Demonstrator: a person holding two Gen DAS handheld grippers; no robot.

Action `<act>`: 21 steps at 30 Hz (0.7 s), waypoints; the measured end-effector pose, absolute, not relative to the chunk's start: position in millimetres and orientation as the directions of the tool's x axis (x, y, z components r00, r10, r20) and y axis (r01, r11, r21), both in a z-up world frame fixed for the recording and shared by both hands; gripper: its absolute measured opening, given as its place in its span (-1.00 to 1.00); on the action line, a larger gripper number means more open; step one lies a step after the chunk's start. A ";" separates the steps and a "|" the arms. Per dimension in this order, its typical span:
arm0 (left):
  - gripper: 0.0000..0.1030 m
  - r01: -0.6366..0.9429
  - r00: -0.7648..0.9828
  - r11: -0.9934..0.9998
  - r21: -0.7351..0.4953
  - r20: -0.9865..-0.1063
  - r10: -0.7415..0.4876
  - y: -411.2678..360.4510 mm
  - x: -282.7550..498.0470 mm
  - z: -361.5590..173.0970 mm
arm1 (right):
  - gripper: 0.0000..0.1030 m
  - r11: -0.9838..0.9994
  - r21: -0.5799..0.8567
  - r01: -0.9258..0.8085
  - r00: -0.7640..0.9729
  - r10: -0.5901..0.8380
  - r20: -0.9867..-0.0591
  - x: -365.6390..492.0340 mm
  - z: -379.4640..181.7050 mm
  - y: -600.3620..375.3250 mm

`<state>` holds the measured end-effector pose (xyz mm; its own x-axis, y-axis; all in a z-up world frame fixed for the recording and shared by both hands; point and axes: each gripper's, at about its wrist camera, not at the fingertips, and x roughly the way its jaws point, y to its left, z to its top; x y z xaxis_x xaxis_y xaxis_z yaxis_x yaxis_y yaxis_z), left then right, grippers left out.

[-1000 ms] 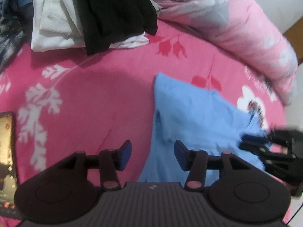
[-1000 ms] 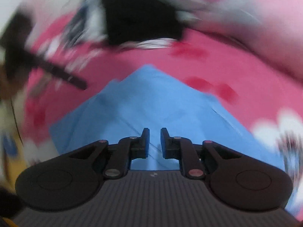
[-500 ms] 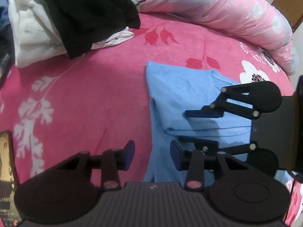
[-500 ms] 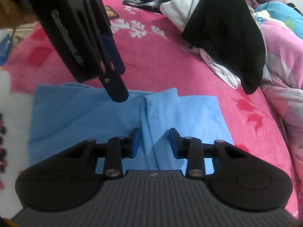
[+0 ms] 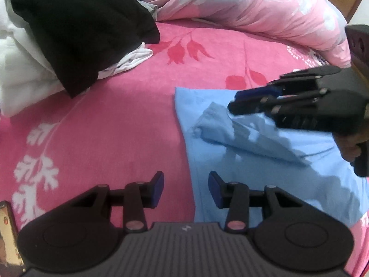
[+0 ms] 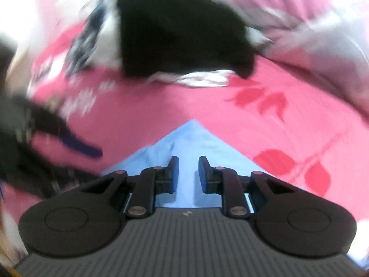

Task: Fold clothes
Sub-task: 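Pinch the folded shirt edge with the right gripper while the left gripper hovers open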

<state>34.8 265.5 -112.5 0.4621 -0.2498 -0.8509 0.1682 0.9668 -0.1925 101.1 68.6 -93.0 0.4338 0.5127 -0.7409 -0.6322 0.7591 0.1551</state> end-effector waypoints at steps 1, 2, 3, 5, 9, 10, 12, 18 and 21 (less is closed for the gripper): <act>-0.15 0.167 0.464 0.966 -0.195 -0.849 -0.252 265.4 36.5 -112.8 | -0.66 0.768 0.198 -0.609 0.432 0.530 -0.730 104.3 -93.3 60.7; -0.15 0.166 0.466 0.966 -0.197 -0.848 -0.252 265.4 37.7 -113.0 | -0.65 0.772 0.237 -0.590 0.428 0.547 -0.719 106.9 -93.6 53.6; -0.16 0.164 0.466 0.966 -0.199 -0.847 -0.254 265.7 38.4 -113.3 | -0.64 0.762 0.261 -0.592 0.414 0.565 -0.714 107.8 -93.7 50.2; -0.20 0.167 0.466 0.964 -0.206 -0.845 -0.262 266.5 38.3 -113.7 | -0.59 0.716 0.288 -0.636 0.357 0.603 -0.713 109.6 -94.5 52.1; -0.22 0.190 0.460 0.960 -0.206 -0.845 -0.272 267.9 38.7 -115.0 | -0.23 0.611 0.302 -0.732 0.239 0.645 -0.725 109.1 -99.8 65.7; -0.22 0.197 0.457 0.958 -0.206 -0.845 -0.276 268.2 39.0 -115.3 | -0.21 0.594 0.301 -0.746 0.221 0.647 -0.729 109.7 -102.0 68.8; -0.22 0.210 0.450 0.955 -0.208 -0.847 -0.284 269.1 37.0 -114.5 | -0.21 0.569 0.300 -0.765 0.195 0.650 -0.735 112.9 -106.9 74.8; -0.22 0.244 0.381 0.926 -0.289 -0.849 -0.366 276.7 12.0 -103.6 | -0.23 0.536 0.326 -0.778 0.148 0.662 -0.735 125.2 -119.9 85.8; -0.19 0.270 0.316 0.903 -0.333 -0.856 -0.410 279.4 -10.0 -99.9 | -0.40 0.544 0.388 -0.744 0.124 0.683 -0.720 133.1 -123.8 81.2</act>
